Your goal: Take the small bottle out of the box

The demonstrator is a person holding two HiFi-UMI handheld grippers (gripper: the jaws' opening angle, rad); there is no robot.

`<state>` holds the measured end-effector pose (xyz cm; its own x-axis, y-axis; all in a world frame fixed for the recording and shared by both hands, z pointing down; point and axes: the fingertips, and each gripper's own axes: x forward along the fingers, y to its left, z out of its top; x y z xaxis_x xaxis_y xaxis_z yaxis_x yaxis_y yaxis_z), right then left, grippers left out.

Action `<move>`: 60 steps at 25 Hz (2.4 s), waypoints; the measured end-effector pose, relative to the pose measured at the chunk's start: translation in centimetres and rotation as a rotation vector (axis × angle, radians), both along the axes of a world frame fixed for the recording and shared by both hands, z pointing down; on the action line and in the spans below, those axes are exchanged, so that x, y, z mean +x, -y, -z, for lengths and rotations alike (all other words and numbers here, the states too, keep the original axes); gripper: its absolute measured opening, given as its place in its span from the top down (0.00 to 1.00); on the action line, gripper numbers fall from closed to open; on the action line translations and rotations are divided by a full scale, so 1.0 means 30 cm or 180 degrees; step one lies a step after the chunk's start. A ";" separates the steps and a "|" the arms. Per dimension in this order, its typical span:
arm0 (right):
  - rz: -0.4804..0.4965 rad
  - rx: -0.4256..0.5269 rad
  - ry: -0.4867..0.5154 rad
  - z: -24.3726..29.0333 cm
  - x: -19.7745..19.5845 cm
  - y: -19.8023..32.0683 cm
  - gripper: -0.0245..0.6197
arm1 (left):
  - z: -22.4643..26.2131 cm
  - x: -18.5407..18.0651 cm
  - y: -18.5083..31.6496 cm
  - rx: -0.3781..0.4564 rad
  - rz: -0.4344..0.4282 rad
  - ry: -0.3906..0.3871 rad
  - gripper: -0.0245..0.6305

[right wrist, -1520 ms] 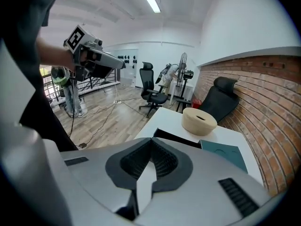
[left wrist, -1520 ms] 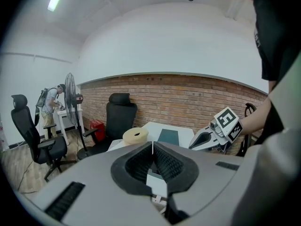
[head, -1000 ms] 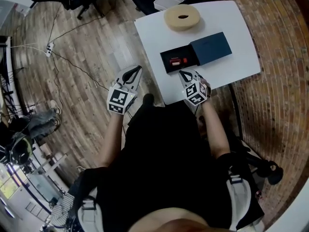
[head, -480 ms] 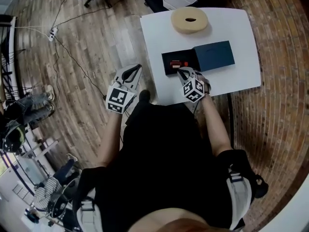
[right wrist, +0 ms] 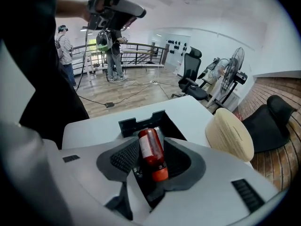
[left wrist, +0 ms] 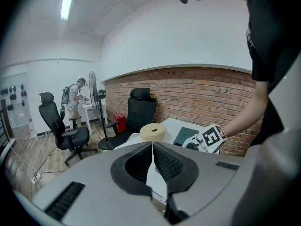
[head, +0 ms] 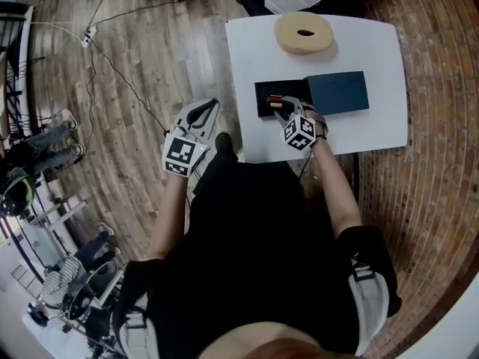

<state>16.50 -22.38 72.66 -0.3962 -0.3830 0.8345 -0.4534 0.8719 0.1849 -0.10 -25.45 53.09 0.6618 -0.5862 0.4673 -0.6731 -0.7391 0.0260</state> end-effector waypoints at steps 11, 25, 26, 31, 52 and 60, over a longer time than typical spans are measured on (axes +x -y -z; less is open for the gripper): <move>0.0550 -0.0090 -0.0398 -0.115 -0.014 0.025 0.62 | 0.001 -0.019 -0.008 -0.0016 0.0099 0.0071 0.93; 0.0804 -0.0379 -0.0460 -0.172 -0.045 0.036 0.64 | 0.001 -0.014 -0.019 -0.0049 0.0142 0.0024 0.93; 0.0780 -0.0390 -0.0451 -0.175 -0.045 0.037 0.64 | -0.001 -0.012 -0.022 -0.0051 0.0144 0.0023 0.93; 0.0719 -0.0427 -0.0477 -0.191 -0.050 0.047 0.62 | -0.006 -0.014 -0.034 -0.0058 0.0168 0.0009 0.93; 0.0393 -0.0258 -0.0791 -0.201 -0.087 0.065 0.63 | 0.013 -0.066 -0.044 -0.0074 -0.0031 -0.0118 0.93; 0.0209 -0.0103 -0.0841 -0.156 -0.106 0.056 0.63 | -0.017 -0.081 -0.047 -0.0123 -0.0321 -0.0168 0.93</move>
<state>13.33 -24.07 77.35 -0.1861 -0.3352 0.9236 -0.3355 0.9052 0.2609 -2.51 -24.03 53.62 0.7408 -0.4976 0.4513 -0.5923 -0.8007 0.0893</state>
